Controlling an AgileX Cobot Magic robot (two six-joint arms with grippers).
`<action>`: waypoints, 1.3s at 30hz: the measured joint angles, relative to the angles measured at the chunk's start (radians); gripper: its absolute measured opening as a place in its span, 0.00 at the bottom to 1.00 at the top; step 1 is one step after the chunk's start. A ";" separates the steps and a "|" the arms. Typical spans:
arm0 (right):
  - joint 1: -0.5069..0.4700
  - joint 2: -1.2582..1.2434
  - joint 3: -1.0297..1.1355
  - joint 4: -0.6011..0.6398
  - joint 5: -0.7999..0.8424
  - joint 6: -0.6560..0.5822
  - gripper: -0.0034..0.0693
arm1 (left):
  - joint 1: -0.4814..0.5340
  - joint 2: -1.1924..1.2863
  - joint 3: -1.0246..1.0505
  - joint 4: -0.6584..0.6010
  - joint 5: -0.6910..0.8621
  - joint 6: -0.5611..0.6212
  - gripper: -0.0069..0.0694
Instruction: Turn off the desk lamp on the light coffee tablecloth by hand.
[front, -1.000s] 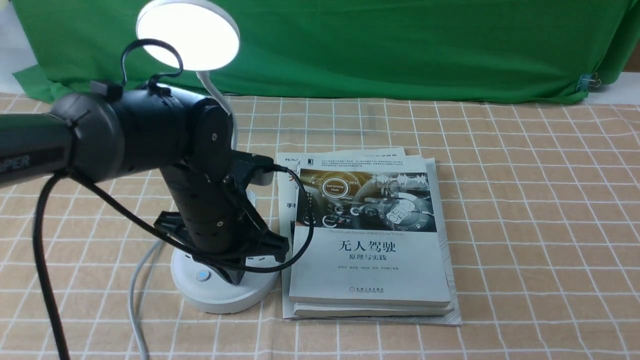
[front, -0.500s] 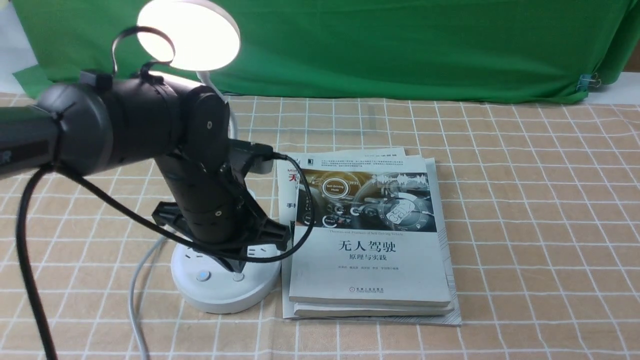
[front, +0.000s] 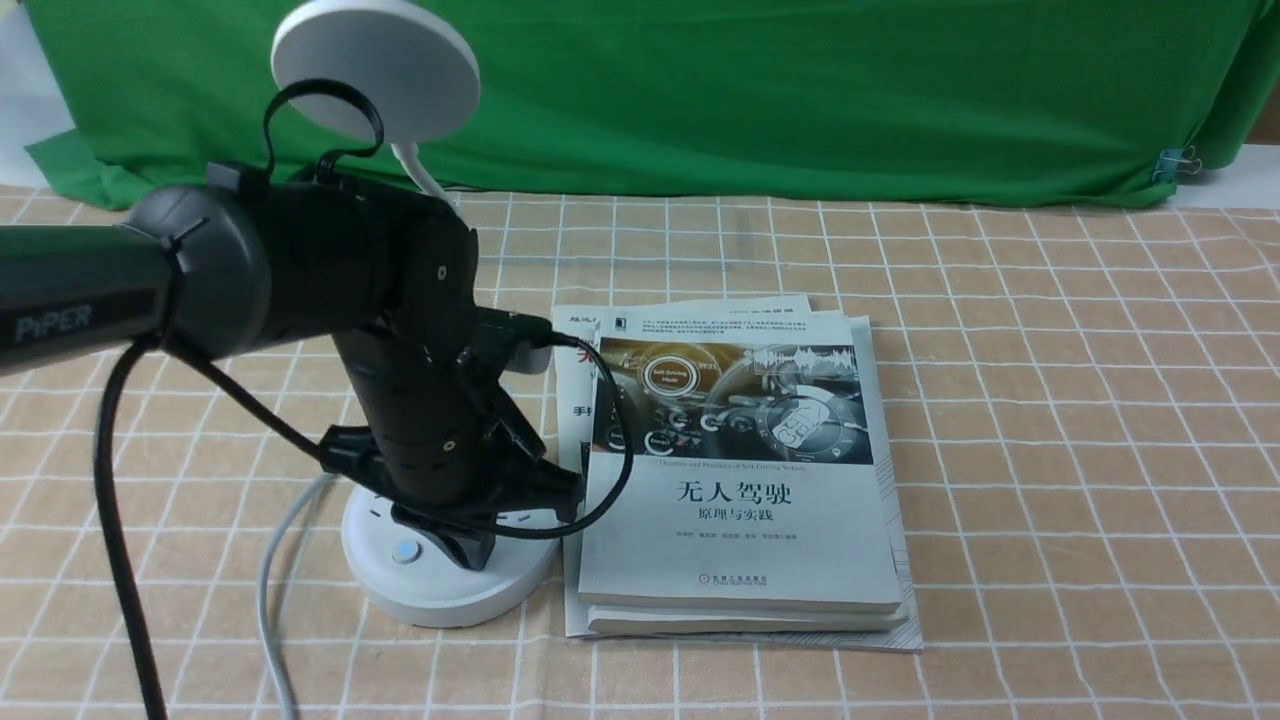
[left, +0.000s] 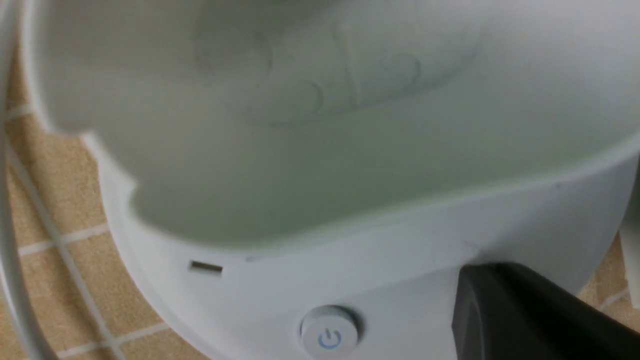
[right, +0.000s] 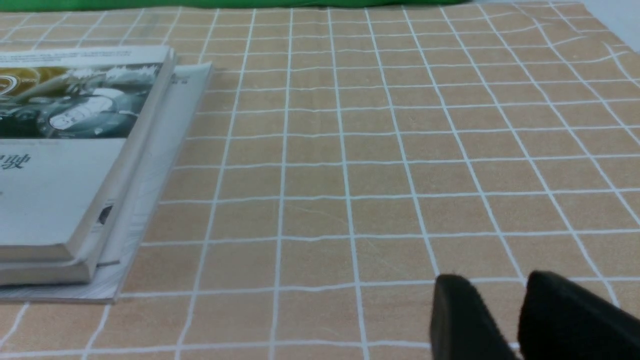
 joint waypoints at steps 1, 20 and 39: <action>0.000 0.000 0.000 0.000 0.000 0.000 0.38 | 0.000 -0.002 0.000 0.000 0.000 0.000 0.08; 0.000 0.000 0.000 0.000 0.000 0.000 0.38 | 0.000 -0.145 0.021 -0.022 0.000 -0.017 0.08; 0.000 0.000 0.000 0.000 0.000 0.000 0.38 | 0.000 -1.066 0.752 -0.066 -0.526 -0.041 0.09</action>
